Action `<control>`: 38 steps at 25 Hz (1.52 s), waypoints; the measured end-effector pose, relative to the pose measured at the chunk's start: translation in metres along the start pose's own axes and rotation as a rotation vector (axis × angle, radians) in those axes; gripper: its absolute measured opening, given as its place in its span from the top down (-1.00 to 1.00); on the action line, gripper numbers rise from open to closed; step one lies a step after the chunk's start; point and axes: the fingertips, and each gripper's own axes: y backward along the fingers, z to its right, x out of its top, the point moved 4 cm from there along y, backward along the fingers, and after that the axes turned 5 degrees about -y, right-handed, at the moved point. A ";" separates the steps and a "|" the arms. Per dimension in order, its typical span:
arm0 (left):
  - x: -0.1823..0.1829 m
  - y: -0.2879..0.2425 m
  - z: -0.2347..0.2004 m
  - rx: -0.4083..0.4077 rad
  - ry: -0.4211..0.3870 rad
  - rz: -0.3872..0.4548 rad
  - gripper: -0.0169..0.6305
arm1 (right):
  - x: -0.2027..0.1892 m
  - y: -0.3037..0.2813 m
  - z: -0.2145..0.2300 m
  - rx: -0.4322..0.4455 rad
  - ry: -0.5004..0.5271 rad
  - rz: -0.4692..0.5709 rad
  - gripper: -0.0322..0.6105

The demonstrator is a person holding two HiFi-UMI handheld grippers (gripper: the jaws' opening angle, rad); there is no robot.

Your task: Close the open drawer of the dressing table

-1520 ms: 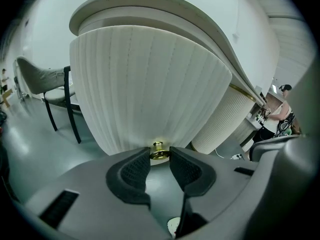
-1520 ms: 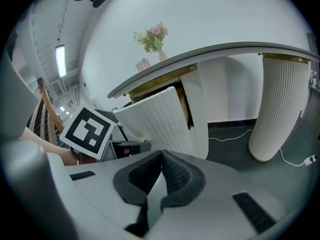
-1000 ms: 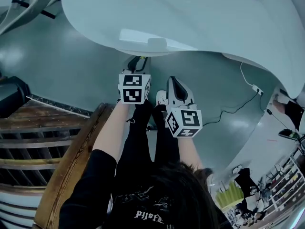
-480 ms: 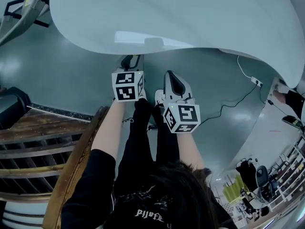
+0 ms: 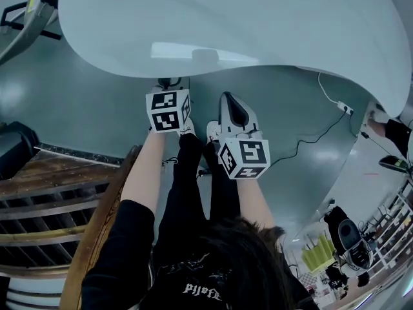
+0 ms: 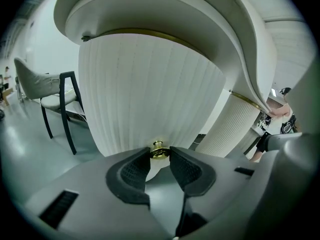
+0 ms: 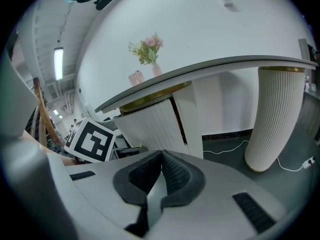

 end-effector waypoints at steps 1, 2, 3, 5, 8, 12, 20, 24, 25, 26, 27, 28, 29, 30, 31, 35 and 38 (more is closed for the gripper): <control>0.001 -0.002 -0.001 0.002 -0.001 0.004 0.53 | 0.000 -0.001 0.000 -0.001 0.000 0.002 0.82; 0.003 -0.003 -0.002 0.003 -0.001 0.008 0.53 | 0.001 -0.001 0.000 -0.002 0.000 0.003 0.82; 0.004 -0.005 -0.003 0.002 -0.002 0.011 0.53 | 0.001 -0.001 0.001 -0.004 0.000 0.004 0.82; 0.007 -0.007 -0.003 -0.003 -0.007 0.015 0.53 | 0.002 -0.001 0.003 -0.007 0.000 0.006 0.82; 0.009 -0.010 -0.004 -0.008 -0.018 0.021 0.53 | 0.004 -0.004 0.004 -0.006 0.001 0.012 0.82; 0.010 -0.012 -0.005 -0.009 -0.026 0.032 0.53 | 0.009 -0.010 0.002 0.002 0.001 0.027 0.82; 0.017 -0.020 -0.011 -0.018 -0.039 0.061 0.53 | 0.010 -0.021 -0.001 0.010 0.012 0.042 0.82; 0.019 -0.024 -0.012 -0.020 -0.063 0.071 0.53 | 0.010 -0.025 0.004 0.005 0.012 0.040 0.82; 0.021 -0.026 -0.013 -0.023 -0.058 0.072 0.53 | 0.012 -0.027 0.005 0.005 0.008 0.042 0.82; 0.021 -0.028 -0.013 -0.023 -0.045 0.072 0.53 | 0.013 -0.029 0.007 0.005 0.002 0.043 0.82; 0.021 -0.028 -0.013 -0.020 -0.028 0.071 0.53 | 0.013 -0.030 0.008 0.007 -0.008 0.043 0.82; 0.021 -0.029 -0.013 -0.016 -0.014 0.072 0.53 | 0.013 -0.031 0.009 0.007 -0.017 0.044 0.82; 0.022 -0.029 -0.012 -0.013 -0.009 0.074 0.53 | 0.014 -0.031 0.011 0.004 -0.025 0.046 0.82; 0.023 -0.030 -0.011 -0.014 -0.011 0.076 0.53 | 0.015 -0.030 0.013 0.002 -0.030 0.048 0.82; 0.023 -0.031 -0.010 -0.016 -0.016 0.076 0.53 | 0.016 -0.029 0.014 0.001 -0.032 0.050 0.82; 0.022 -0.034 -0.009 -0.018 -0.027 0.064 0.53 | 0.015 -0.025 0.014 0.005 -0.027 0.046 0.82; 0.023 -0.033 -0.009 -0.011 -0.043 0.072 0.53 | 0.015 -0.023 0.012 0.015 -0.033 0.052 0.82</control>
